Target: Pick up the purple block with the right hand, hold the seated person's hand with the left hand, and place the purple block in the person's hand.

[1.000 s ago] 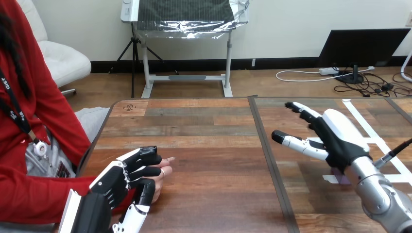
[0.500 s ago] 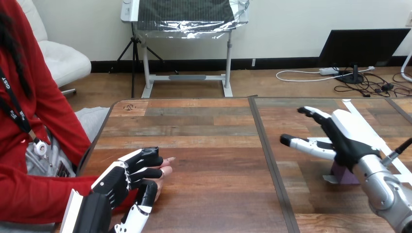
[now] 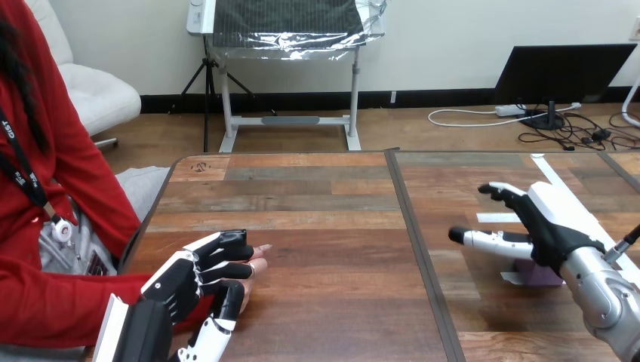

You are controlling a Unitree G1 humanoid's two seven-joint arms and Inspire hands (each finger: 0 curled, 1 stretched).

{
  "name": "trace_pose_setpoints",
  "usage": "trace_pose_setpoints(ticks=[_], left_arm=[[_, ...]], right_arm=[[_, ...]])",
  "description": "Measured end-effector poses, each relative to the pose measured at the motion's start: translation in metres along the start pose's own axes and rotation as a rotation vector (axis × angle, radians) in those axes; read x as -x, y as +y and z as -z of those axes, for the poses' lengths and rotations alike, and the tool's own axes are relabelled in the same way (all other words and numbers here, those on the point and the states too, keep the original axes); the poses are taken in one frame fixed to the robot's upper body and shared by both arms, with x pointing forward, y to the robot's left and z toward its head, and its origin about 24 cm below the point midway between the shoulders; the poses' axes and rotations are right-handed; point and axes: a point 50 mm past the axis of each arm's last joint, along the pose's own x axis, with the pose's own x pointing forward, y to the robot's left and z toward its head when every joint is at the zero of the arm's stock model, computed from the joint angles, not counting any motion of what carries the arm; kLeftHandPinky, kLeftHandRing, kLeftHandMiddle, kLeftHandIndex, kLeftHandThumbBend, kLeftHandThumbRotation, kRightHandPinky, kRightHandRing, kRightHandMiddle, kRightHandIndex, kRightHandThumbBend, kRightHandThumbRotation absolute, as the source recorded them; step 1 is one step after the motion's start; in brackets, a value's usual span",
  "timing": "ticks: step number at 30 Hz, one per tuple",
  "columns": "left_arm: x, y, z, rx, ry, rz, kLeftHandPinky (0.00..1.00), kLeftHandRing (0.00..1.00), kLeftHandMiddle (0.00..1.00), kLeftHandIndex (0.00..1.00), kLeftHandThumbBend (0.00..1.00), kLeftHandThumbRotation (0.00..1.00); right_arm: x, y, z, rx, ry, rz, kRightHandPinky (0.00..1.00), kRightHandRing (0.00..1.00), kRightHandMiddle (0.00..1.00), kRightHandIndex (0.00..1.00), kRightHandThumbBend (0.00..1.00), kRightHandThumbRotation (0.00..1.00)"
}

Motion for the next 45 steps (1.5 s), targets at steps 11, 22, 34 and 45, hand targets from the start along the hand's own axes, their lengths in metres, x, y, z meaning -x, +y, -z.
trace_pose_setpoints(ticks=[11, 22, 34, 45], left_arm=[[0.000, 0.001, 0.000, 0.001, 0.000, 0.000, 0.62, 0.69, 0.74, 0.75, 0.33, 0.63], [0.000, 0.001, 0.000, 0.004, 0.000, -0.002, 0.64, 0.70, 0.75, 0.75, 0.33, 0.62], [0.000, 0.001, 0.000, 0.004, 0.001, -0.004, 0.65, 0.71, 0.75, 0.76, 0.34, 0.62], [0.001, 0.001, 0.000, 0.005, 0.002, -0.002, 0.65, 0.71, 0.75, 0.76, 0.31, 0.62]], right_arm=[[0.001, 0.003, 0.006, 0.008, 0.047, -0.037, 0.76, 0.86, 0.88, 0.87, 0.79, 0.60], [0.002, 0.004, 0.010, 0.025, 0.078, -0.048, 0.78, 0.89, 0.90, 0.89, 0.78, 0.61], [0.002, -0.002, 0.015, 0.060, 0.109, -0.066, 0.80, 0.88, 0.89, 0.89, 0.79, 0.60], [0.004, -0.005, 0.022, 0.066, 0.148, -0.076, 0.77, 0.87, 0.88, 0.87, 0.81, 0.51]])
